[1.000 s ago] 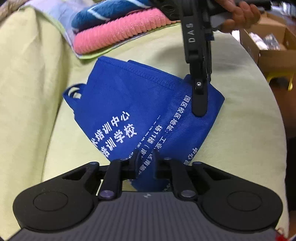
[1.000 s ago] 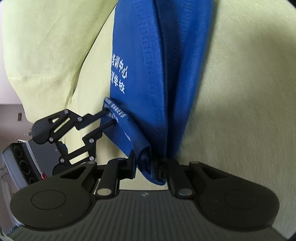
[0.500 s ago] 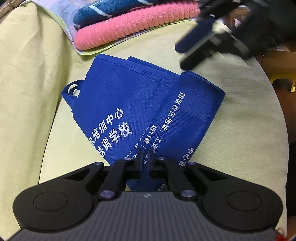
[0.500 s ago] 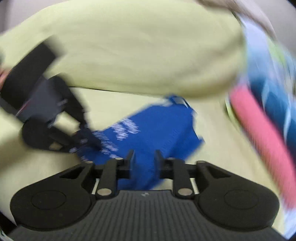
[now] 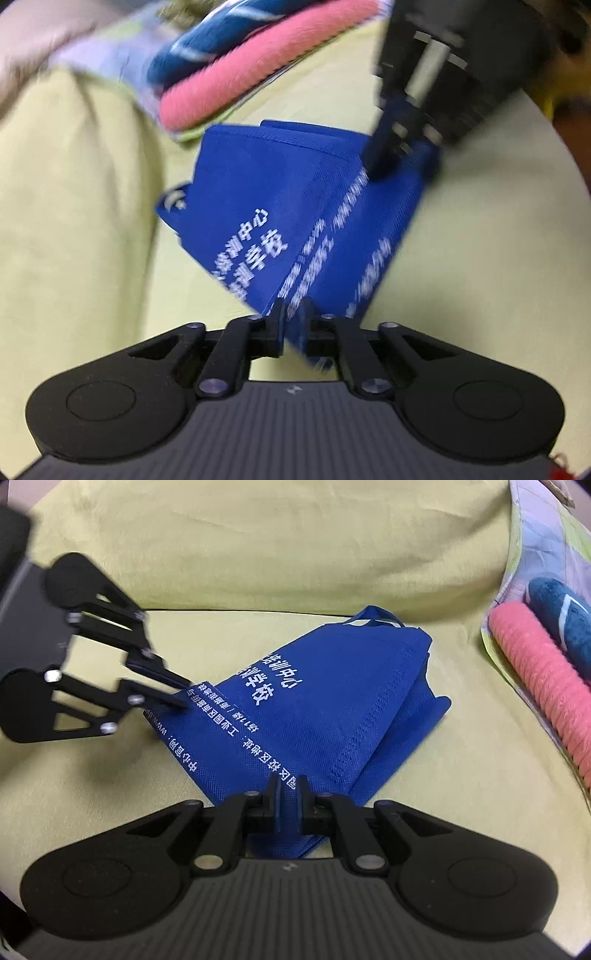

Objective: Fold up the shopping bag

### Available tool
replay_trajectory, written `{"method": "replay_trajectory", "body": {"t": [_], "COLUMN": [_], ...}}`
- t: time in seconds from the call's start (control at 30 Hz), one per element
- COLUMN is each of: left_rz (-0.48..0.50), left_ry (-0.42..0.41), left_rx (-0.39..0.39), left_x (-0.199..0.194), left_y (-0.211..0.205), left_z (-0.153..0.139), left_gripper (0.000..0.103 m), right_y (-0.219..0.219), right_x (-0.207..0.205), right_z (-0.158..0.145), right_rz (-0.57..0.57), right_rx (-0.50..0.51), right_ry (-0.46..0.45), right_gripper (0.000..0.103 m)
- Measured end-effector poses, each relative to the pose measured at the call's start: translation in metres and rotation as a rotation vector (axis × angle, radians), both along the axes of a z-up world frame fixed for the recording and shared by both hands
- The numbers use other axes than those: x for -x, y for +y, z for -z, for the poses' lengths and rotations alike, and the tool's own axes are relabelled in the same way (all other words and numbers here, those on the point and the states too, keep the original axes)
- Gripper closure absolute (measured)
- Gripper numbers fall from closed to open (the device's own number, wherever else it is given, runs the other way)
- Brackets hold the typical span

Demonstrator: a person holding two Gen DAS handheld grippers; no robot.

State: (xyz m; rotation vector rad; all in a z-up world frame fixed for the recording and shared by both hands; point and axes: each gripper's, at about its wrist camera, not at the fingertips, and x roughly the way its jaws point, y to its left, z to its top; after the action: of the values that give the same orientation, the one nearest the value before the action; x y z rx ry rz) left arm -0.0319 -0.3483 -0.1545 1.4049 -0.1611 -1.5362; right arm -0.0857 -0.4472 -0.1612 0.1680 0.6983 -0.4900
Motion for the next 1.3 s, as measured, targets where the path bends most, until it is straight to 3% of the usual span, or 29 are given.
{"method": "replay_trajectory", "body": {"t": [0.07, 0.1, 0.13, 0.17, 0.47, 0.57, 0.63, 0.77, 0.9, 1.0, 1.07, 1.2, 1.3], "left_rz": [0.064, 0.095, 0.127, 0.165, 0.33, 0.392, 0.425, 0.431, 0.409, 0.406, 0.404, 0.409, 0.408], "left_ry": [-0.068, -0.097, -0.128, -0.168, -0.448, -0.509, -0.532, -0.51, -0.462, -0.444, -0.433, -0.416, -0.392], "left_rx": [0.023, 0.012, -0.006, -0.01, 0.074, 0.048, 0.007, -0.03, -0.056, -0.056, -0.059, -0.064, -0.073], "left_x": [-0.001, -0.001, -0.001, 0.001, 0.002, -0.006, -0.009, -0.013, -0.013, -0.015, -0.016, -0.018, -0.021], "left_y": [0.022, 0.031, 0.038, 0.045, 0.034, 0.021, 0.015, 0.008, 0.001, 0.0, -0.002, -0.001, -0.002], "left_z": [0.002, 0.004, 0.008, 0.013, 0.051, 0.064, 0.07, 0.068, 0.06, 0.058, 0.057, 0.056, 0.053], "left_gripper": [0.068, 0.052, 0.043, 0.043, 0.046, 0.061, 0.083, 0.085, 0.085, 0.085, 0.085, 0.085, 0.085], "right_y": [0.006, 0.007, 0.007, 0.007, 0.01, 0.009, 0.009, 0.013, 0.027, 0.038, 0.047, 0.053, 0.045], "right_x": [0.003, 0.005, 0.006, 0.006, 0.0, 0.001, 0.003, 0.007, 0.027, 0.043, 0.042, 0.029, 0.017], "right_z": [0.002, 0.002, 0.002, 0.001, 0.003, 0.004, 0.004, 0.006, -0.001, 0.003, 0.014, 0.038, 0.044], "right_rz": [0.003, 0.003, 0.005, 0.006, -0.004, -0.001, 0.001, -0.022, -0.106, -0.256, -0.352, -0.437, -0.45], "right_rx": [0.008, 0.012, 0.012, 0.01, 0.005, -0.004, -0.001, 0.053, 0.191, 0.292, 0.413, 0.67, 0.694], "right_ry": [0.0, 0.0, -0.003, -0.007, -0.022, -0.036, -0.045, -0.066, -0.114, -0.094, -0.023, 0.066, 0.068], "right_gripper": [0.098, 0.098, 0.097, 0.097, 0.097, 0.097, 0.098, 0.097, 0.063, 0.05, 0.051, 0.058, 0.069]}}
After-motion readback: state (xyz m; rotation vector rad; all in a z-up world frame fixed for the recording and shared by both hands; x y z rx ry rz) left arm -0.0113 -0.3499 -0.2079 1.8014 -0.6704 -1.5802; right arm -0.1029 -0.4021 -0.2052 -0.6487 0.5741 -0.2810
